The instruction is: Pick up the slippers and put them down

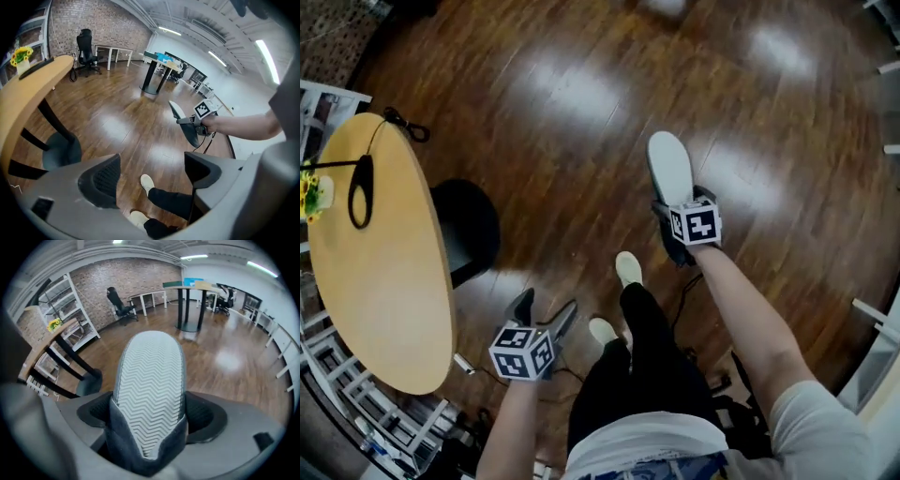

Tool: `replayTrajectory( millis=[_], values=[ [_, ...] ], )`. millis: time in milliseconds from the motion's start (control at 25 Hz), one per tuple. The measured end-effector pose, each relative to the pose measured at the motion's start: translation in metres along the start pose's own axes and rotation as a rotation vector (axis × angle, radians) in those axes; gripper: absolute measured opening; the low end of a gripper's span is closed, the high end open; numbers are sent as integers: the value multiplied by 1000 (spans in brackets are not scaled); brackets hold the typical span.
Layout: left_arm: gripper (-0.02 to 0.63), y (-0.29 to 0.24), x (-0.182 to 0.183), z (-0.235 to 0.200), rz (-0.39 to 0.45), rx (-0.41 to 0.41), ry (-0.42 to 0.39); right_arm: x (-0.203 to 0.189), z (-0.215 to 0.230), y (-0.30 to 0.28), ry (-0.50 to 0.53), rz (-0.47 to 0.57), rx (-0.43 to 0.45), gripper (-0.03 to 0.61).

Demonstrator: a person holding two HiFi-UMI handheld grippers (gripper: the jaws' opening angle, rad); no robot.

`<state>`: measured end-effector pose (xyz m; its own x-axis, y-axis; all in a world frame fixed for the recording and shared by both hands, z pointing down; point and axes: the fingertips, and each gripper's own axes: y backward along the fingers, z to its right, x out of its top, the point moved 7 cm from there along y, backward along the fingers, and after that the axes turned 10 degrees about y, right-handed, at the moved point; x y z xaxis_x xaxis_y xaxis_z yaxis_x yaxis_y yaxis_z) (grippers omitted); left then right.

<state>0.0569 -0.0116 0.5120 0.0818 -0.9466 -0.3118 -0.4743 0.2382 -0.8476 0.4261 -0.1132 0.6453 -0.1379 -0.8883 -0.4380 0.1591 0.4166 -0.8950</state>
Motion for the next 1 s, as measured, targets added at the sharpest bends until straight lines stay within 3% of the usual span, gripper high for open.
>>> replayTrajectory(
  millis=[120,320,520,720,1000],
  values=[
    [428,-93,-23,-16,-52,-8,6,-73,44,-134,-95,-54,-43,497],
    [428,-237,-49,-62,-47,-46,-9,-138,70,-366,-80,-72,-53,495],
    [428,-357,-83,-105,-124,-58,-41,-212,68,-510,-81,-158,-18,495],
    [428,-415,-104,-117,-151,-96,-23,-237,73,-568,-34,-192,-38,497],
    [428,-401,-98,-115,-146,-124,-14,-226,70,-542,-87,-191,-21,527]
  ],
)
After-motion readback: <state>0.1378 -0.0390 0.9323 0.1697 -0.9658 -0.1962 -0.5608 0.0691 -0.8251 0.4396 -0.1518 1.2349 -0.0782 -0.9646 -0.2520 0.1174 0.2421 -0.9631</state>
